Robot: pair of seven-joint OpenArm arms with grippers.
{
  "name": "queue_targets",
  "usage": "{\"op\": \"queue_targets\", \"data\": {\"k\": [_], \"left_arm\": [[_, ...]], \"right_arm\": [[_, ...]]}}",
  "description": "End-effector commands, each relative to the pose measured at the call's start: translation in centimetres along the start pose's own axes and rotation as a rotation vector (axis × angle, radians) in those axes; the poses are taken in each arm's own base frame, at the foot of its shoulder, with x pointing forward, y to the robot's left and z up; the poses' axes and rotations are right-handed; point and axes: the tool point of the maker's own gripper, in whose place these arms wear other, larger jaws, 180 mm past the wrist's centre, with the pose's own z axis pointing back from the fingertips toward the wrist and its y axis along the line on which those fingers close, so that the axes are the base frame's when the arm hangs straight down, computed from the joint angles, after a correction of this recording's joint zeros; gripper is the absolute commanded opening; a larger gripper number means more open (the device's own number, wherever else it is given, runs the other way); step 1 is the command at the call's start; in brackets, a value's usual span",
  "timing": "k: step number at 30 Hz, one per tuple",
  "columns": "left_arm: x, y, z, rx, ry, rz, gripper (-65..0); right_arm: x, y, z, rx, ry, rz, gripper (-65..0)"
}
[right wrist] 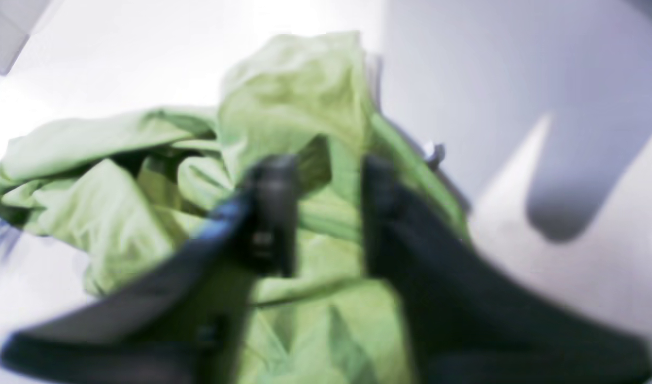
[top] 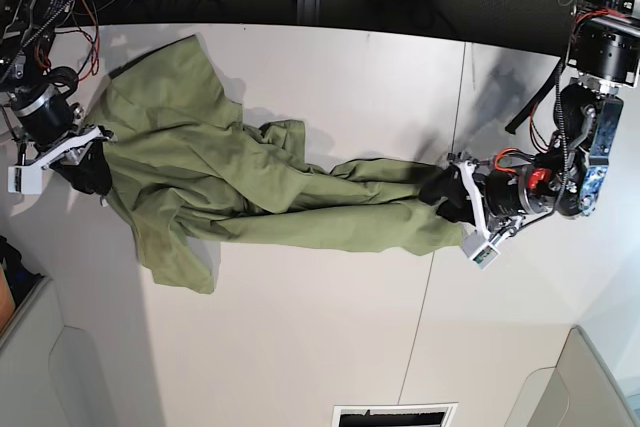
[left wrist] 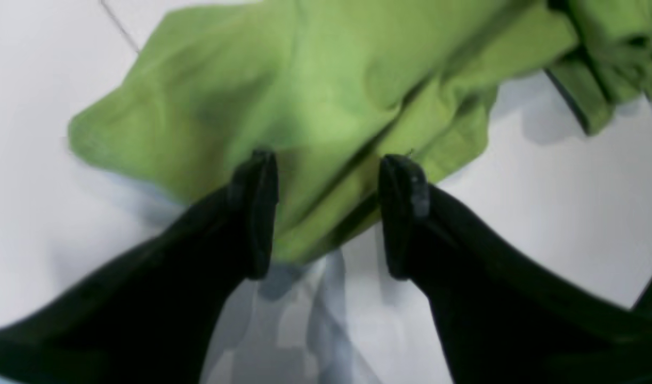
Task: Layout the t-shirt on the table in an organized manner, then fold the t-shirt properly
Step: 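Lift the shirt and pull the grippers apart to stretch it, then move the left gripper with its shirt edge toward the right gripper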
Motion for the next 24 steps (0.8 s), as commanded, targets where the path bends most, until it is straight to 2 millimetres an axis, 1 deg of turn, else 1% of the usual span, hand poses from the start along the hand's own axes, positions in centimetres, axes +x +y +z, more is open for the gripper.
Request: {"op": "queue_targets", "data": {"k": [1, 4, 8, 11, 13, 15, 18, 21, 24], "left_arm": [[2.2, -0.1, 0.3, -0.003, -0.064, -0.013, -31.7], [2.4, -1.2, -0.9, -0.01, -0.063, -0.026, -31.7], [2.4, -1.6, -1.7, 0.001, -0.057, -0.047, -31.7], [1.8, -1.0, -1.8, 0.037, -0.044, -0.075, -31.7], [0.6, -0.3, -1.9, 0.072, -0.01, -0.096, -31.7], [-0.5, 0.6, -1.7, 0.1, 0.013, -0.101, -31.7], [-1.4, 2.5, -0.9, 0.142, 0.028, -0.103, -31.7], [-1.3, 4.5, 0.7, 0.186, 0.007, -0.12, -31.7], [-1.1, 6.0, 2.1, 0.219, -0.007, -0.14, -31.7]], "right_arm": [[1.0, 0.7, -0.1, 0.023, -0.036, 0.015, -64.2], [-1.5, 1.4, -1.2, 0.031, 0.028, -0.005, -65.0], [-6.3, 2.0, -2.7, 0.056, 0.168, -0.037, -65.0], [-9.2, 1.8, -3.1, 0.049, 0.256, -0.035, -65.0], [-10.1, 1.3, -3.1, 0.031, 0.284, -0.029, -65.0], [-10.0, 0.4, -2.8, 0.015, 0.288, -0.013, -65.0], [-8.7, -1.1, -2.5, -0.008, 0.27, 0.027, -65.0], [-7.2, -3.1, -1.8, -0.04, 0.261, 0.081, -65.0], [-5.6, -5.0, -1.1, -0.074, 0.247, 0.129, -65.0]]}}
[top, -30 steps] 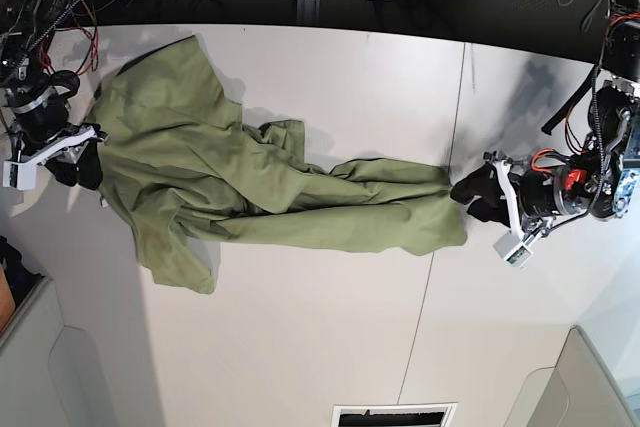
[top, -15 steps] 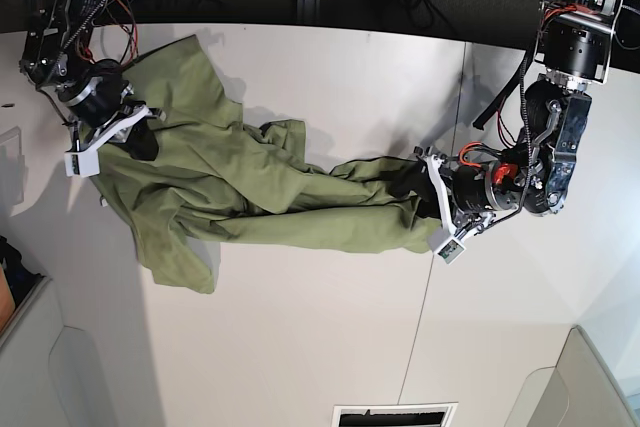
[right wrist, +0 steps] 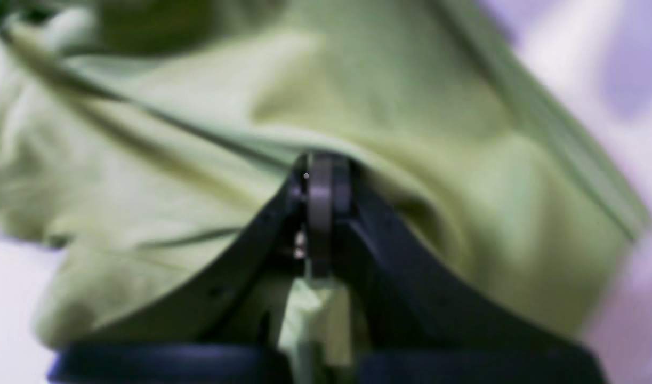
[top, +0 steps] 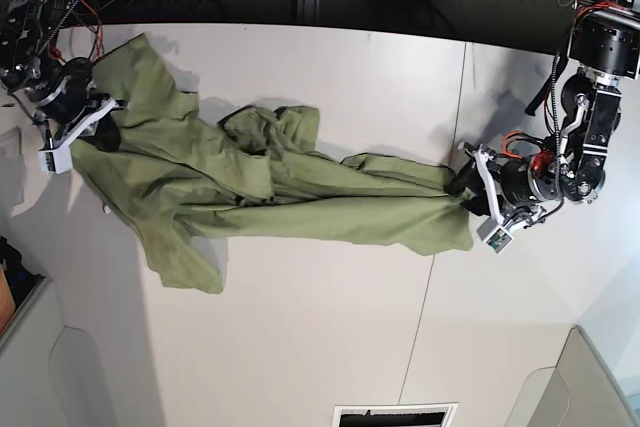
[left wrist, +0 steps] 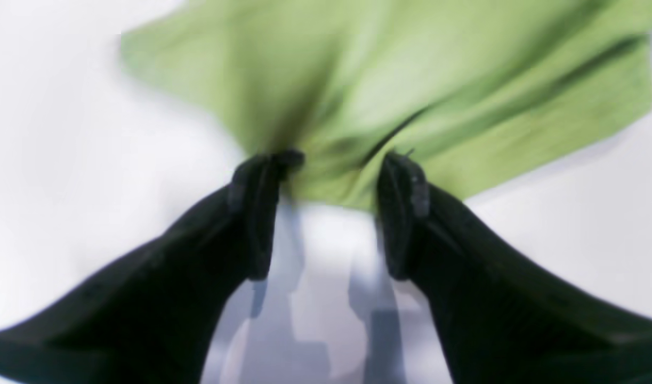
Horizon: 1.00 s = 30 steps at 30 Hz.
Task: Layout the t-shirt on the table in an organized manner, then fold the t-shirt properly
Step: 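Move the left gripper with its shirt edge toward the right gripper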
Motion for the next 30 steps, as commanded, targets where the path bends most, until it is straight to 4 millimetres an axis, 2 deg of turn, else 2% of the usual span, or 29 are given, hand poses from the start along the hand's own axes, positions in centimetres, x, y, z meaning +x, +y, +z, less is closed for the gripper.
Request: {"op": "queue_targets", "data": {"k": [1, 7, 12, 14, 16, 18, 20, 23, 25, 27, 30], "left_arm": [[1.9, 1.4, 0.9, 0.027, -0.057, -0.015, -31.7], [2.1, 2.4, 1.4, 0.06, -0.057, -0.043, -31.7], [2.5, 3.8, 1.9, 0.103, 0.003, -0.029, -31.7], [3.8, 1.7, 2.5, 0.001, -0.024, -0.048, -31.9], [6.4, -0.9, 4.1, -0.092, -0.12, -0.089, -31.9], [7.8, -3.2, 5.7, -0.127, -0.158, -0.173, -31.9], [7.7, -5.8, 6.8, -0.172, -0.158, -0.235, -31.9], [6.6, -11.1, 7.8, -0.283, -0.181, -0.273, -31.9], [6.1, -14.0, 7.8, -0.323, -0.205, -0.282, -31.9], [6.1, -16.0, 7.3, -0.338, -0.241, -0.258, -33.0], [6.0, -17.6, 5.8, -0.326, -0.271, -0.218, -45.3]], "right_arm": [[2.3, -0.9, 0.6, -0.018, -0.065, 0.021, -65.0], [5.1, -2.7, 1.6, -0.057, -0.139, 0.061, -65.0], [7.9, -2.4, 1.6, -0.037, -0.201, 0.042, -65.0], [8.6, -1.8, 1.5, -0.004, -0.21, 0.02, -65.0], [8.8, -1.1, 1.6, 0.026, -0.21, 0.015, -65.0], [8.5, -0.4, 1.6, 0.049, -0.195, 0.018, -65.0], [7.9, 0.4, 1.4, 0.07, -0.165, 0.01, -65.0], [7.3, 1.6, 1.0, 0.103, -0.149, -0.017, -65.0], [7.1, 2.1, 0.7, 0.111, -0.149, -0.026, -65.0], [7.0, 2.4, 0.6, 0.119, -0.151, -0.035, -65.0], [6.8, 2.9, 0.3, 0.127, -0.148, -0.045, -65.0]]}}
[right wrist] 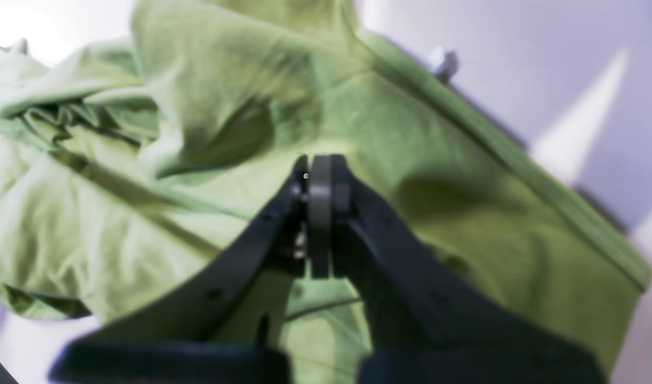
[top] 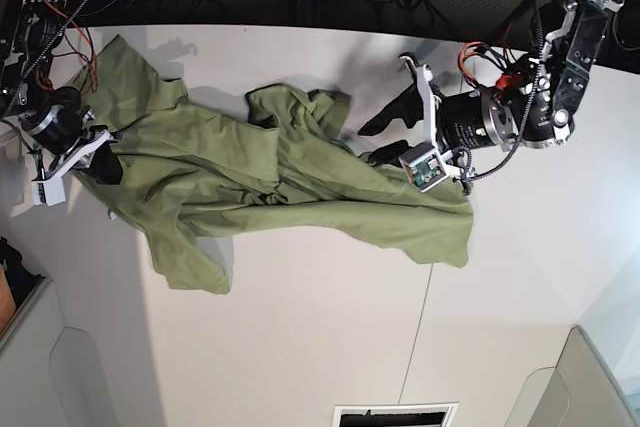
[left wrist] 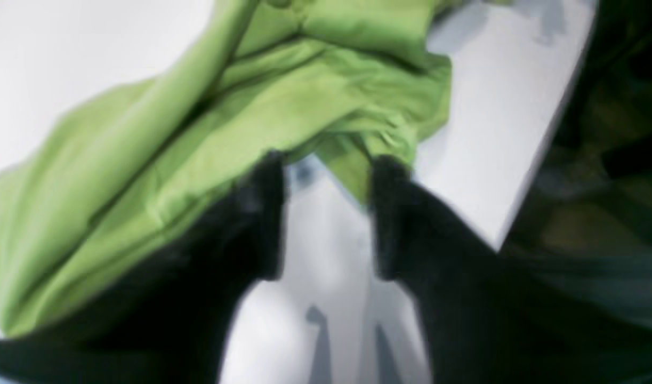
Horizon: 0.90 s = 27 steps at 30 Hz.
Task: Layout the t-shirt on the table in an organized manner, then fold the t-shirt properly
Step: 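Move the left gripper with its shirt edge toward the right gripper, then swing the held shirt up and lay it flat across the table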
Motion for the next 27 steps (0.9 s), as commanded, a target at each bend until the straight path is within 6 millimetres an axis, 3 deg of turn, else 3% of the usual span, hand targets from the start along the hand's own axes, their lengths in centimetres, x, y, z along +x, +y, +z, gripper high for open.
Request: {"op": "queue_targets", "data": {"k": [1, 4, 8, 16, 22, 27], "left_arm": [[0.8, 0.2, -0.2, 0.007, -0.035, 0.004, -49.8], [0.8, -0.3, -1.8, 0.005, -0.059, 0.052, -58.8], [0.3, -0.7, -3.5, 0.01, -0.058, 0.094, -64.2], [-2.2, -2.2, -6.6, -0.009, -0.008, 0.118, -65.0], [-5.2, -2.0, -7.4, 0.035, 0.102, 0.1, -65.0], [-8.9, -0.3, -5.6, 0.077, 0.253, 0.075, -65.0]], "right_arm": [[1.8, 0.3, 0.2, 0.011, -0.051, 0.022, -65.0], [1.4, 1.0, -0.2, 0.023, -0.051, 0.006, -65.0], [0.4, 2.1, -1.0, 0.033, -0.036, -0.012, -65.0], [-1.2, 2.6, -1.5, 0.03, -0.006, -0.024, -65.0], [-1.9, 1.9, -1.5, -0.003, 0.023, 0.0, -65.0], [-2.2, 0.8, -1.3, -0.038, 0.044, 0.028, -65.0]]}}
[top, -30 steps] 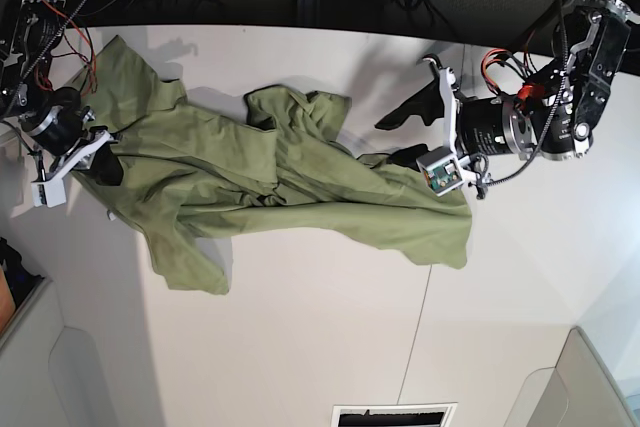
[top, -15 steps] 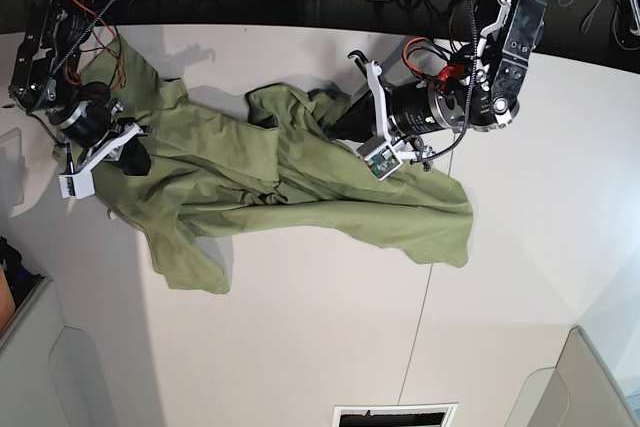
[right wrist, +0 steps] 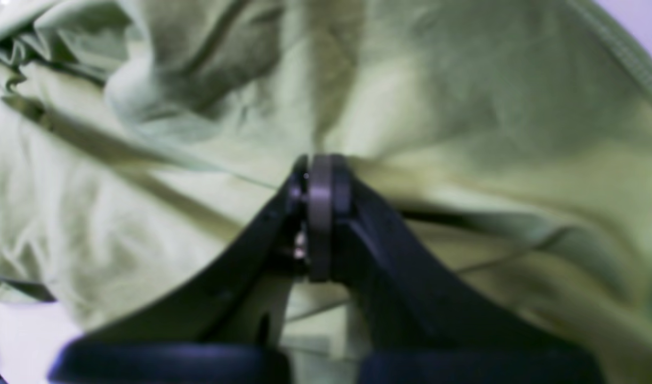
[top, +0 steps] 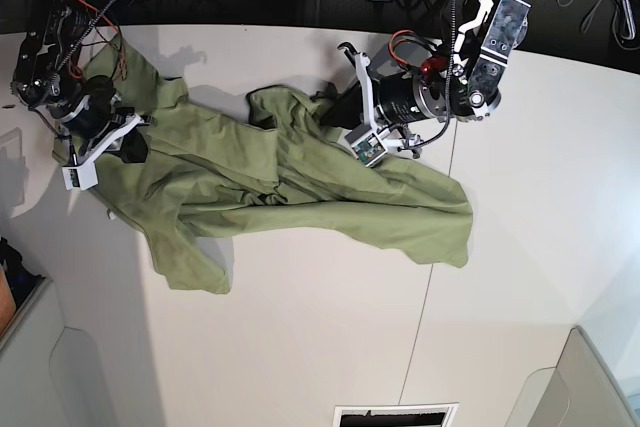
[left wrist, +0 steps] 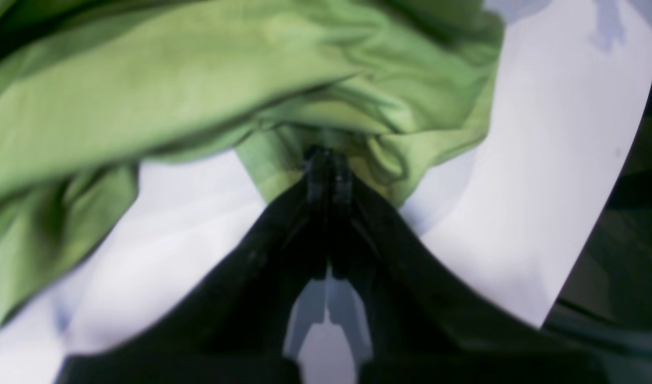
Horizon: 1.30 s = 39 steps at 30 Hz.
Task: Layout the t-shirt on the table in an organized manner, then fold the t-shirt properly
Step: 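Swing the held shirt up and lay it flat across the table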
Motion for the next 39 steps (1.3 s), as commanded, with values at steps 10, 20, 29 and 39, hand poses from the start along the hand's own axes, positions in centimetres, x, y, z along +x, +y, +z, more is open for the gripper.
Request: {"op": "queue_targets", "data": {"k": [10, 20, 29, 39], "left_arm": [[-8.4, 2.2, 5.0, 0.0, 0.247, -0.006, -65.0], [-15.0, 2.9, 9.6, 0.028, 0.431, -0.006, -65.0], [-17.5, 5.7, 13.7, 0.124, 0.504, 0.03, -65.0], [-19.7, 7.5, 18.7, 0.25, 0.481, 0.214, -64.9]], "right_arm": [[2.4, -2.0, 1.3, -0.043, -0.047, 0.061, -65.0], [3.1, -4.2, 2.5, -0.093, -0.034, 0.108, -65.0], [1.7, -6.9, 4.2, -0.165, 0.023, 0.131, -65.0], [2.6, -7.6, 5.1, -0.158, -0.001, 0.115, -65.0]]}}
